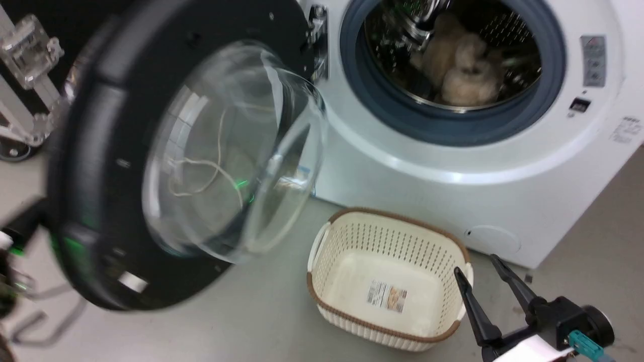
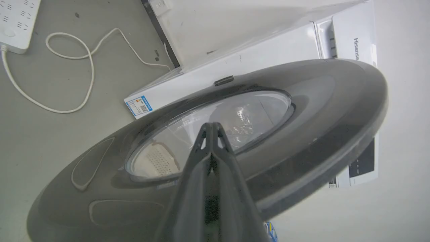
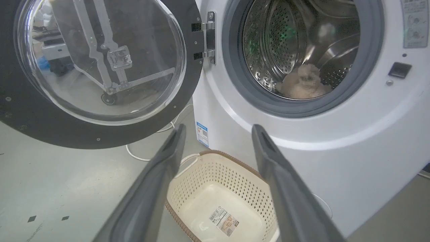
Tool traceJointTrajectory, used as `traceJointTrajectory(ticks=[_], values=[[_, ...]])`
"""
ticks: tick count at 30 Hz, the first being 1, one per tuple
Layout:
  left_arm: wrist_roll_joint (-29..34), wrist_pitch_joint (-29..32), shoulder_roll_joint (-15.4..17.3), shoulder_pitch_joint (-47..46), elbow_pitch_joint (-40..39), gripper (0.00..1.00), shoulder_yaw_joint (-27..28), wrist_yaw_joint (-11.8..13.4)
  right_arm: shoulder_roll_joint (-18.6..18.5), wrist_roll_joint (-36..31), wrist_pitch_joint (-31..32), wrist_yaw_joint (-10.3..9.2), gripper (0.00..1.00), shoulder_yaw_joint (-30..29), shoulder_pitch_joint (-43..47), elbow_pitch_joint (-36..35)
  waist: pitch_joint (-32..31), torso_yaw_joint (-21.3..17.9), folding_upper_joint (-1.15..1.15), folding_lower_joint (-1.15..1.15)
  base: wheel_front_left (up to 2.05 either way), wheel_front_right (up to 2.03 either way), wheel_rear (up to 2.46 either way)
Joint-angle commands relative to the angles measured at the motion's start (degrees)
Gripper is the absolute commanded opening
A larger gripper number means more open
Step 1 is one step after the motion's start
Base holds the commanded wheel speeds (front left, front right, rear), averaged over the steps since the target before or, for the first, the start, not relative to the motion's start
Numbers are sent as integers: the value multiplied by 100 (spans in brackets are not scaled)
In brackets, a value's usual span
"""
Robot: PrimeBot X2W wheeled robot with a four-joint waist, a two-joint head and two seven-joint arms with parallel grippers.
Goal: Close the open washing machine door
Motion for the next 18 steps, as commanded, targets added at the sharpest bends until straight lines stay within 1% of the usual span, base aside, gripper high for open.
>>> traceJointTrajectory(ticks=[1,7,10,14,18], values=[[-133,204,-255,297,-204,0,-119,-59,62,21,-26,5,100,-60,102,14,-168,-57,0,1,0,0,0],[-465,655,-1110,1292,-1141,0,-432,-69,204,-34,-26,5,100,-138,270,60,-438,-160,0,1,0,0,0],[-550,759,-1428,1720,-1518,0,-683,-55,222,-74,-26,5,100,-133,284,59,-477,-279,0,1,0,0,0],[-735,651,-1630,2193,-1930,0,-1206,30,212,-112,-26,5,100,-133,246,57,-477,-545,0,1,0,0,0],[-1226,215,-1660,2474,-2094,0,-1995,115,127,-133,-26,5,100,-117,202,43,-348,-877,0,1,0,0,0]])
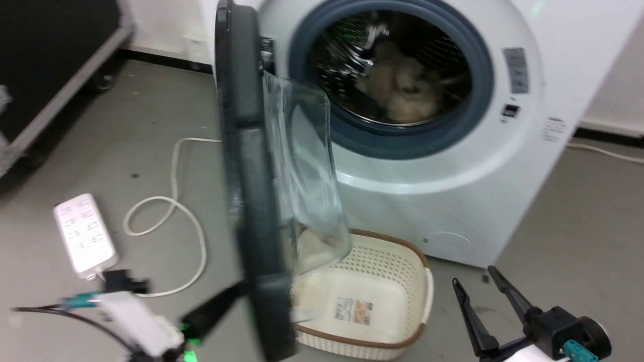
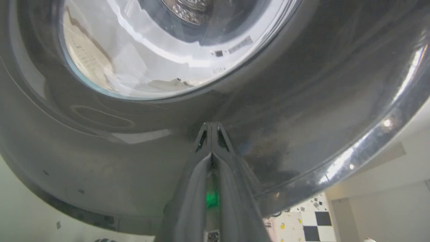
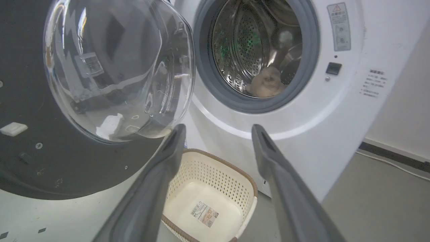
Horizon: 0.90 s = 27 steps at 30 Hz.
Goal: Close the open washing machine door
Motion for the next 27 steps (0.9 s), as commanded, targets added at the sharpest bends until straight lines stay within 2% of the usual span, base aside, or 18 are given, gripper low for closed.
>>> traceJointTrajectory(ticks=[1,7,14,22,27], values=[[-233,-233,-44,83,-26,0,-394,7,-79,-17,-25,5,100,3,-20,-8,146,-298,0,1,0,0,0],[-797,-1258,-46,-148,204,0,-1509,-169,-208,35,-25,5,100,7,-177,-46,486,-970,0,1,0,0,0],[-1343,-2428,-47,-1134,921,0,-2489,-436,-256,140,-25,5,100,61,-450,-73,1015,-1833,0,1,0,0,0],[-1910,-3996,-47,-2838,2118,0,-2942,-551,-143,266,-25,5,100,97,-725,-73,1551,-2572,0,1,0,0,0],[-2253,-4697,-47,-3784,2988,0,-3096,-652,-54,314,-25,5,100,130,-838,-51,1697,-2789,0,1,0,0,0]])
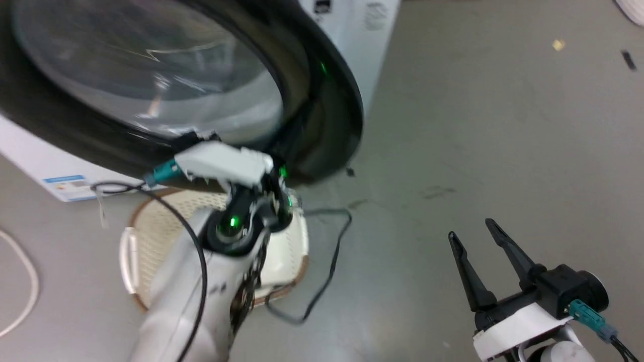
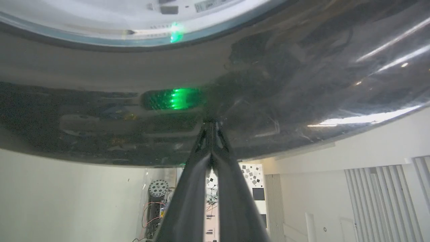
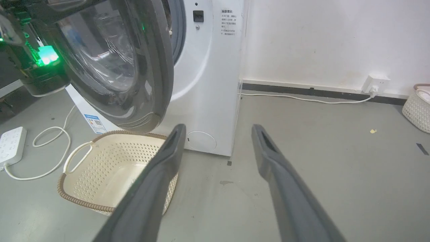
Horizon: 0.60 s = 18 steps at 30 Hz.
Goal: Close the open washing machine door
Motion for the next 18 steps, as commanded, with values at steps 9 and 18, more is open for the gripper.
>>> traceJointTrajectory(ticks=[9,18], values=[[-281,-269,12,-490,951,0,-363,-244,60,20,-26,5,100,-65,-85,64,-38,-29,-1,-1,0,0,0],[933,-874,691,1275,-733,100,-530,-266,-34,-110,-26,5,100,-274,299,21,-792,667,-1,-1,0,0,0]])
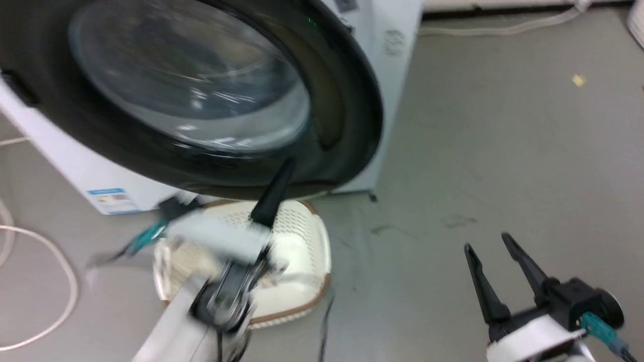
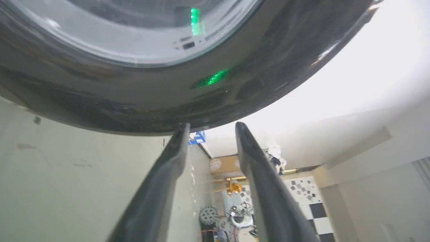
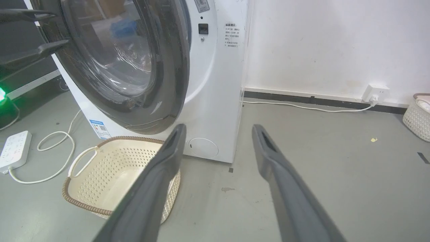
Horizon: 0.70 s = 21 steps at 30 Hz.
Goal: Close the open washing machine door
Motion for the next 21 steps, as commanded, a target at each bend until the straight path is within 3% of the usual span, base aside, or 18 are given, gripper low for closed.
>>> traceJointTrajectory(ticks=[1,4,8,11,15,19,21], values=[[307,-249,247,299,-239,100,0,-25,-36,-49,-26,5,100,-38,113,-26,-371,387,-1,1,0,0,0],[1168,-923,758,980,-760,100,0,-25,-73,-99,-26,5,100,-124,259,-56,-594,638,-1,1,0,0,0],[2519,-1147,1142,1654,-1058,100,432,-14,-81,-138,-26,5,100,-282,381,-137,-825,936,-1,1,0,0,0],[3815,-1153,1018,2066,-1403,100,1133,126,-71,-164,-26,5,100,-343,451,-192,-931,1105,-1,1,0,0,0],[5576,-1155,730,2548,-1840,100,1663,399,-21,-191,-26,5,100,-385,516,-247,-1000,1256,-1,1,0,0,0],[7119,-1155,622,2916,-2051,100,1786,651,41,-200,-26,5,100,-303,587,-248,-1043,1364,-1,1,0,0,0],[7591,-1155,560,3077,-2076,100,1734,707,69,-200,-26,5,100,-238,622,-232,-1061,1405,-1,1,0,0,0]])
